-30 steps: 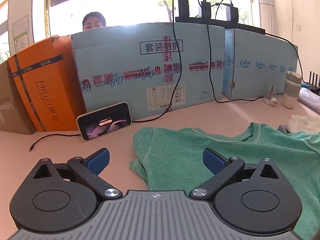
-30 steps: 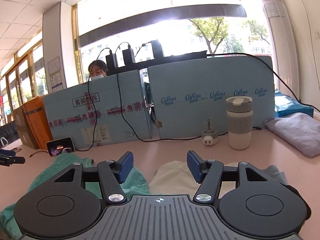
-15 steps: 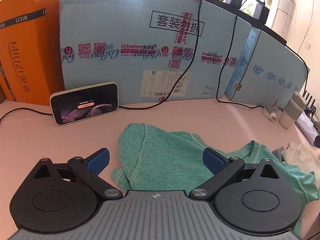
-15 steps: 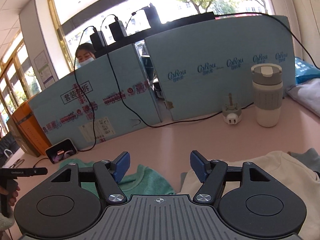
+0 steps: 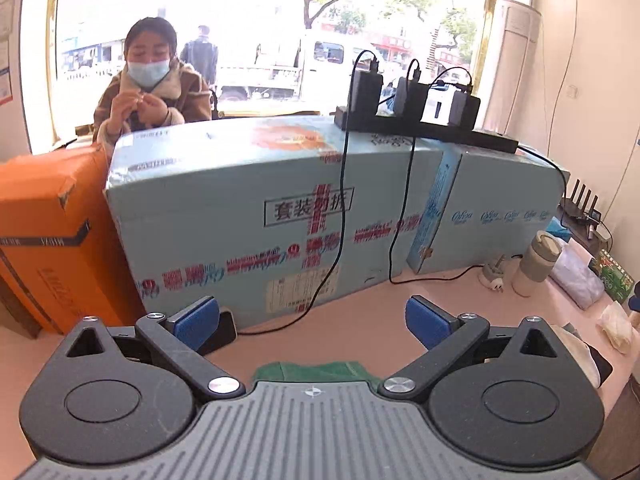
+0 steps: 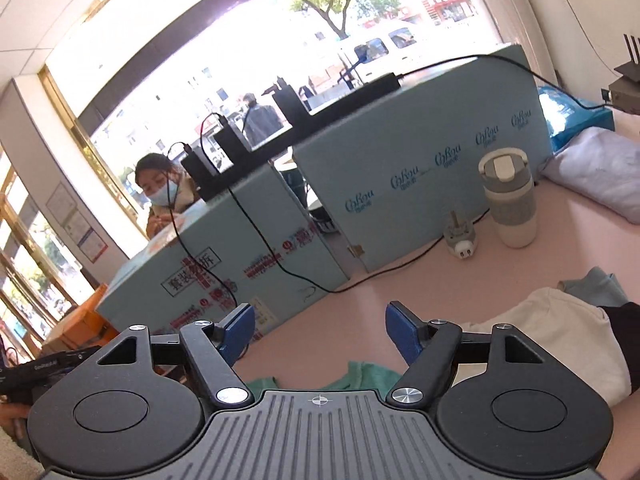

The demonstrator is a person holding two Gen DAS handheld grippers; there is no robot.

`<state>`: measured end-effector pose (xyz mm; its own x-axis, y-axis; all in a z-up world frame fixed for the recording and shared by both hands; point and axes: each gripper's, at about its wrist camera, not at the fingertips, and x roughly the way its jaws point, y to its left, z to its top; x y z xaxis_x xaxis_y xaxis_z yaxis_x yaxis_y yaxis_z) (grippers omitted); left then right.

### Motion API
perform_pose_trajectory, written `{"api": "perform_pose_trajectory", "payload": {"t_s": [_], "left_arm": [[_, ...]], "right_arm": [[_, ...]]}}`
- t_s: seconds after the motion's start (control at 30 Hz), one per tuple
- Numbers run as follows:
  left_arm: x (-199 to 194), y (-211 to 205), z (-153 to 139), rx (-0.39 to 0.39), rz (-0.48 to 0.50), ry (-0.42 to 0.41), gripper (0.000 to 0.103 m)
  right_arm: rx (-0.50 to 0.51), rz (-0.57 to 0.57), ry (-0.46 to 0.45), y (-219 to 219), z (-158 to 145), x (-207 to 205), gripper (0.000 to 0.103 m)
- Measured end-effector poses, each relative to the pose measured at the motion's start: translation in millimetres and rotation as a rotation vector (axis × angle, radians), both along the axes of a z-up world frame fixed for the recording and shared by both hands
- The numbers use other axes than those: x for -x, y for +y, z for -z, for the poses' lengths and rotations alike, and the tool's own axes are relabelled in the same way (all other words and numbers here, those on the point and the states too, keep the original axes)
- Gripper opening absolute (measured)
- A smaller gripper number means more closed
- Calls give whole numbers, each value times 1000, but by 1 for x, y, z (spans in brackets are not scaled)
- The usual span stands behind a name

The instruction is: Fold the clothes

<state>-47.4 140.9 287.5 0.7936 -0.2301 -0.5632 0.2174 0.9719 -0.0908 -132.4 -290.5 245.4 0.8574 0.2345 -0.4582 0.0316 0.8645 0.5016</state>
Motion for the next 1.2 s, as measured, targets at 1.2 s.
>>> {"api": "perform_pose_trajectory", "payload": {"t_s": [1.2], "left_arm": [[-142,-90,218,-216,150,289,63]], "right_arm": [[424,-283,331,63,127,-178,87]]}}
